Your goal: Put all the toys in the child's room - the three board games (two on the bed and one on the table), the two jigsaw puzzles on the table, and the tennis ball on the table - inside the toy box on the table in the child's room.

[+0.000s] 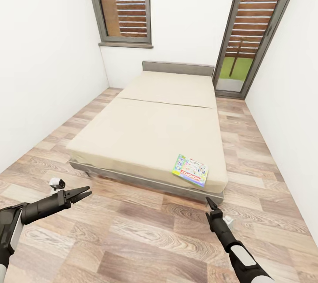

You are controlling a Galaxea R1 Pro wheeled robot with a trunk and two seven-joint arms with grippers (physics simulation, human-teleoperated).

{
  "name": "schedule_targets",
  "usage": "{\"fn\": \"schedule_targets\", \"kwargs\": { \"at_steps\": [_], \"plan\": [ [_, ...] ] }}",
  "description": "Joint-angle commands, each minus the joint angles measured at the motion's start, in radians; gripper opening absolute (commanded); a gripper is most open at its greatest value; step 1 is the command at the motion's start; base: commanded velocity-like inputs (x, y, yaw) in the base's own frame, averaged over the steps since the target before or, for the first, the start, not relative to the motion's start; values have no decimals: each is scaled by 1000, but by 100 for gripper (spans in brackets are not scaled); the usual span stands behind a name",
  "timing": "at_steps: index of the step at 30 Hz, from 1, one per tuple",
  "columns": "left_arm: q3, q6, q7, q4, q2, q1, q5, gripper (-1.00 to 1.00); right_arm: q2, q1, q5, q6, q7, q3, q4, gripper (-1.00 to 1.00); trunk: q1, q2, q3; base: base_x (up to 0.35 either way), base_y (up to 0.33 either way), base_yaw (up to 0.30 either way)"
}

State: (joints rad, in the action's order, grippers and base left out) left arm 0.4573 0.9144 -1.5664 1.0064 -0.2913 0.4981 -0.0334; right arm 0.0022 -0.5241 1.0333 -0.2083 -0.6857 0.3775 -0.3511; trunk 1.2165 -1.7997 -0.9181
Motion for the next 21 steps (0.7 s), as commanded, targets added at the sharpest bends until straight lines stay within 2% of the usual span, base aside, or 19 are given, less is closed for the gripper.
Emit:
{"fn": "schedule_targets", "kwargs": {
  "at_steps": [1,8,17,21],
  "plan": [
    [1,11,-4,0,0,0,1,100,0,-1,10,-9,-5,3,0,100,0,0,-1,193,65,0],
    [0,10,-4,0,0,0,1,100,-1,-1,10,-6,-71,2,0,100,0,0,-1,244,55,0],
    [0,9,-4,0,0,0,1,100,-2,-1,10,-4,-86,3,0,100,0,0,-1,245,5,0],
    [0,9,-4,0,0,0,0,100,-2,-1,10,-3,-88,5,0,100,0,0,-1,130,0,0]
  ]
}}
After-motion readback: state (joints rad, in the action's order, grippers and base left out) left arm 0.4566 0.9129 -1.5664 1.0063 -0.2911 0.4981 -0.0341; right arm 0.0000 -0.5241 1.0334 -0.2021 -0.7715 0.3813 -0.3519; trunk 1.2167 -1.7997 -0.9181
